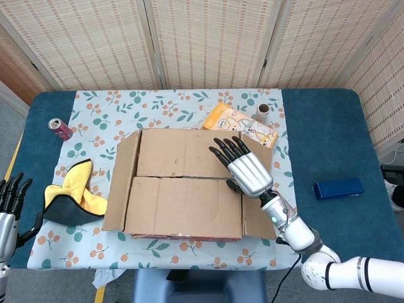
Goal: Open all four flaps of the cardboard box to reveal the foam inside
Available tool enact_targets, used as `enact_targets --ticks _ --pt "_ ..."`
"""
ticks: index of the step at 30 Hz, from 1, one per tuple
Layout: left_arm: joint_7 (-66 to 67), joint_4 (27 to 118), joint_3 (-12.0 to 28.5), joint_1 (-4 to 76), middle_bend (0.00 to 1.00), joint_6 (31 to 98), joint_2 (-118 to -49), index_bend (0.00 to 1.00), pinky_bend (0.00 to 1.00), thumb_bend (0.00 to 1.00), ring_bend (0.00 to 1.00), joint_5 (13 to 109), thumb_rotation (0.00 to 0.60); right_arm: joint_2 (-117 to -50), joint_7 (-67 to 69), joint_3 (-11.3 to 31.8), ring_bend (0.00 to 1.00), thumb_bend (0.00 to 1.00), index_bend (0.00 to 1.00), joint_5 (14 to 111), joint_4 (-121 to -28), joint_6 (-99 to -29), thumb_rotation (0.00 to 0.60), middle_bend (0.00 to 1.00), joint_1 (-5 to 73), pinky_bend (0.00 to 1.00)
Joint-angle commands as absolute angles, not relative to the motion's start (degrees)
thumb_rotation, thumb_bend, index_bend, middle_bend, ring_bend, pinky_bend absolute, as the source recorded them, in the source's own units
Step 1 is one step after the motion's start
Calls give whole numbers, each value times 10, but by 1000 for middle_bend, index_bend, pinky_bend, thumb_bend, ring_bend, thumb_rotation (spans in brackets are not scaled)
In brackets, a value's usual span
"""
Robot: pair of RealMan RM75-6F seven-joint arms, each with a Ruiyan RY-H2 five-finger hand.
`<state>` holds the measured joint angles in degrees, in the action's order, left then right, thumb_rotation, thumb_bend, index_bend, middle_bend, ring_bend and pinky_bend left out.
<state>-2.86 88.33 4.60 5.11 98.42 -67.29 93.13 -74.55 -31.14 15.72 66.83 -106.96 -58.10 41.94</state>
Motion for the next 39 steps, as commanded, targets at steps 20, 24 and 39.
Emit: enact_targets --ticks 20,24,39 --pt "-33 880 48 50 28 984 -670 0 9 516 16 938 600 -788 -305 137 0 379 0 638 -1002 -577 600 0 456 0" --pt "-40 880 49 49 28 983 -668 0 9 516 16 936 600 -802 -305 142 0 379 0 629 -980 -573 600 0 469 0" --pt "-50 878 50 47 28 987 -666 0 9 516 16 939 600 -805 -280 151 0 379 0 640 -979 -592 600 0 479 0"
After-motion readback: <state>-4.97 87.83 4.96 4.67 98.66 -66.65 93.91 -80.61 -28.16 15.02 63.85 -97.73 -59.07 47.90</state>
